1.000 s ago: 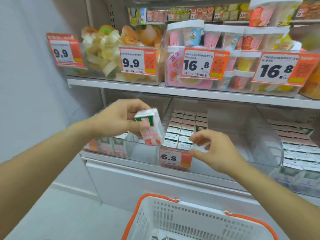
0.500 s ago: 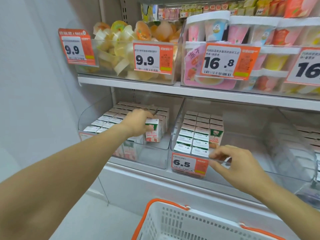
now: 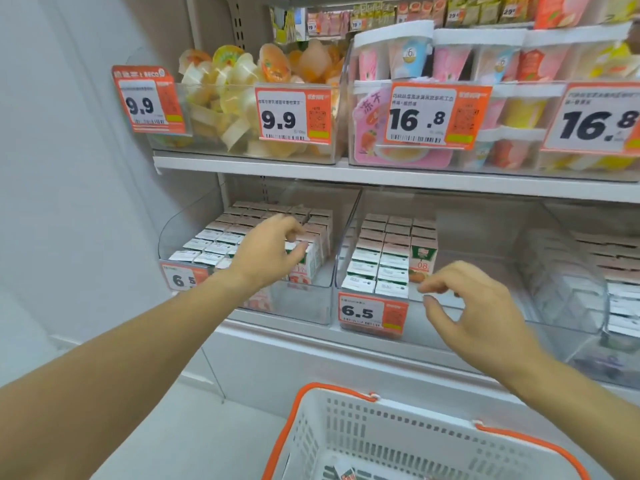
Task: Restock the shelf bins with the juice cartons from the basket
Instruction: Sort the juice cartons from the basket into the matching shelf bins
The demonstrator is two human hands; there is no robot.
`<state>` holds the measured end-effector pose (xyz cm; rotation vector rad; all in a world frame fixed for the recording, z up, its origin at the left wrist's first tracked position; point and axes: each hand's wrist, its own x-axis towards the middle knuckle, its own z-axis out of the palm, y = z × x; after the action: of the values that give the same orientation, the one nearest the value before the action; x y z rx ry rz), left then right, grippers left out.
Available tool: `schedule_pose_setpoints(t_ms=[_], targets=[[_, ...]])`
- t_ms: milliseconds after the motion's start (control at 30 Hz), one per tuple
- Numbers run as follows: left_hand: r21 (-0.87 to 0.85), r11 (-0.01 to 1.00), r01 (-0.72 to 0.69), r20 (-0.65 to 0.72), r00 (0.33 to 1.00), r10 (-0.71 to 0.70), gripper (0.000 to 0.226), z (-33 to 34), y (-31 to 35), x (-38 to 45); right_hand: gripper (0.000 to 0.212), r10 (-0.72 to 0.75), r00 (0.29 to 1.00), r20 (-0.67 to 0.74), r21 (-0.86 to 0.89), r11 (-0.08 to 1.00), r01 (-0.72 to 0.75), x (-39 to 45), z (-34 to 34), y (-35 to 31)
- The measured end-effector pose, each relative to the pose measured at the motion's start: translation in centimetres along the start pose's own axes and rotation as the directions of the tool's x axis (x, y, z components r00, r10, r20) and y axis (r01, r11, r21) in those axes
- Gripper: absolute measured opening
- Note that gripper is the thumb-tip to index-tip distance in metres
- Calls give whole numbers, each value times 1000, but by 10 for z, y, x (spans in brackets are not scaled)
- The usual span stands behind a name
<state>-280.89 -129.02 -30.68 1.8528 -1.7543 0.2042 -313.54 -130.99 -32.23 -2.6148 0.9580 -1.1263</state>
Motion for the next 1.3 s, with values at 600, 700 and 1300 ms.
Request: schedule_pose_setpoints(t_ms=[600,700,1300], targets=[[-96,863,495,801,554,-228,11,249,64,-253,12,664,370,650,-277,660,-698,-252,141,97],[10,855,518,836,466,-292,43,280,52,-273,36,754,274,597,-374,564,-736,-285,159,118],[39,813,581,873,375,-310,86,318,32,-301,74,699,153,699,-568,672,-474,-298,216,116]])
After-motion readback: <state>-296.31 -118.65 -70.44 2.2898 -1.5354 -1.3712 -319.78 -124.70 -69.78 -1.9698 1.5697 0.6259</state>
